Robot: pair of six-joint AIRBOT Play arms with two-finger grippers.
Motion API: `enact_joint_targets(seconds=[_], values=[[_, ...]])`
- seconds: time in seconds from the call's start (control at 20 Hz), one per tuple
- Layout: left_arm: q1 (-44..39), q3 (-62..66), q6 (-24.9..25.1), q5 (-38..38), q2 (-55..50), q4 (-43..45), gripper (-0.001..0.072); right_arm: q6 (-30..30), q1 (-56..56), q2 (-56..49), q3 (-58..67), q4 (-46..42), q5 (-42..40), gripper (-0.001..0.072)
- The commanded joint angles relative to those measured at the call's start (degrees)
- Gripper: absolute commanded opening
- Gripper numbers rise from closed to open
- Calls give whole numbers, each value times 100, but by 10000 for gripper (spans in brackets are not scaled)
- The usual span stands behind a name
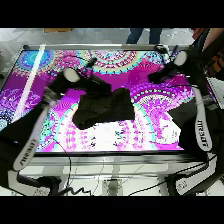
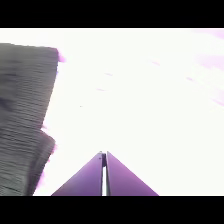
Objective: Fold the clothes and pants, and hang the long-sleeved shirts on hangers.
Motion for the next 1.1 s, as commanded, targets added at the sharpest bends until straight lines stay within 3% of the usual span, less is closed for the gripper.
enact_joint_targets(seconds=[0.0, 0.1, 0.25, 0.45, 0.55, 0.65, 0.7, 0.75, 0.85, 1.05], values=[[-883, 0, -42, 1305, -417, -81, 98, -37, -597, 83, 4, 33, 302, 36], [-1150, 2, -31, 1521, -450, -76, 675, -35, -732, 83, 4, 31, 308, 36], [-1193, 17, 380, 1576, -396, -76, 698, -79, -866, 79, -20, 0, 267, 36], [-780, 17, 442, 1512, -90, -76, 698, -391, -1231, 79, -673, 236, 267, 35], [-518, 17, 442, 1464, 127, -76, 698, -1296, -1497, 79, -1480, 1390, 400, 35], [-278, 17, 442, 1373, 306, -76, 698, -2315, -1696, 79, -2457, 3185, 651, 35], [-181, 17, 442, 1333, 372, -76, 698, -2448, -1709, 79, -2850, 3864, 544, 37], [-98, 17, 439, 1314, 411, -76, 697, -2441, -1674, 79, -3174, 4363, 258, 96], [-9, 17, 437, 1309, 431, -79, 697, -2323, -1449, 79, -3606, 4837, -463, 699], [17, 17, 463, 1244, 444, 66, 698, -1781, -487, 70, -3683, 4553, -1572, 703]])
